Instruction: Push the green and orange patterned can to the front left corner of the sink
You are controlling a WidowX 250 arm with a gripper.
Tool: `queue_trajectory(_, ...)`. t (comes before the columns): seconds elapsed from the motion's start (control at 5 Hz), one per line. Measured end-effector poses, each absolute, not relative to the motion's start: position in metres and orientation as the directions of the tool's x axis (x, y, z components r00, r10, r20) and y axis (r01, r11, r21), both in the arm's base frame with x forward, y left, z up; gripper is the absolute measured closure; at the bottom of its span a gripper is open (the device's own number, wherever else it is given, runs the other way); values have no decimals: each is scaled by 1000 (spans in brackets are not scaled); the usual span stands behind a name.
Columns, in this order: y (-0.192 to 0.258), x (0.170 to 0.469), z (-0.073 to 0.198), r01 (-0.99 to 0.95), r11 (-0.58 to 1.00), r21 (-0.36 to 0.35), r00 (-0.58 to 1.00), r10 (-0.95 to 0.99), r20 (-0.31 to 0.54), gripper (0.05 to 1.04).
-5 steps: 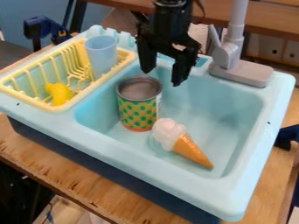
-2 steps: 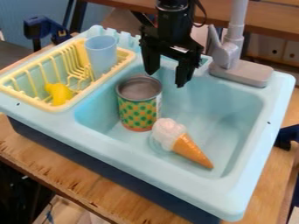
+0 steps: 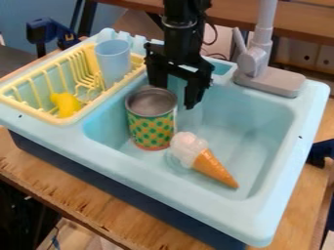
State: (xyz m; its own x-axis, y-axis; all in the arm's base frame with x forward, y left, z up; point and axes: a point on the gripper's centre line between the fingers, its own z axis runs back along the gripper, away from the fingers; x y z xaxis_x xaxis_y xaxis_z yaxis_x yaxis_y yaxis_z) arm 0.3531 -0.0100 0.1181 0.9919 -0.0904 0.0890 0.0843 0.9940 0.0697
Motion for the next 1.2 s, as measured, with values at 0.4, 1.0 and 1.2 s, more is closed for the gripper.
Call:
queue_trajectory(0.4,-6,300,117,38,996,75,999,-39,6,83)
queue_trajectory(1.0,10,285,119,-102,995,-2,995,102,-14,83)
queue_trajectory(1.2,17,301,136,-152,988,-30,987,154,45,83)
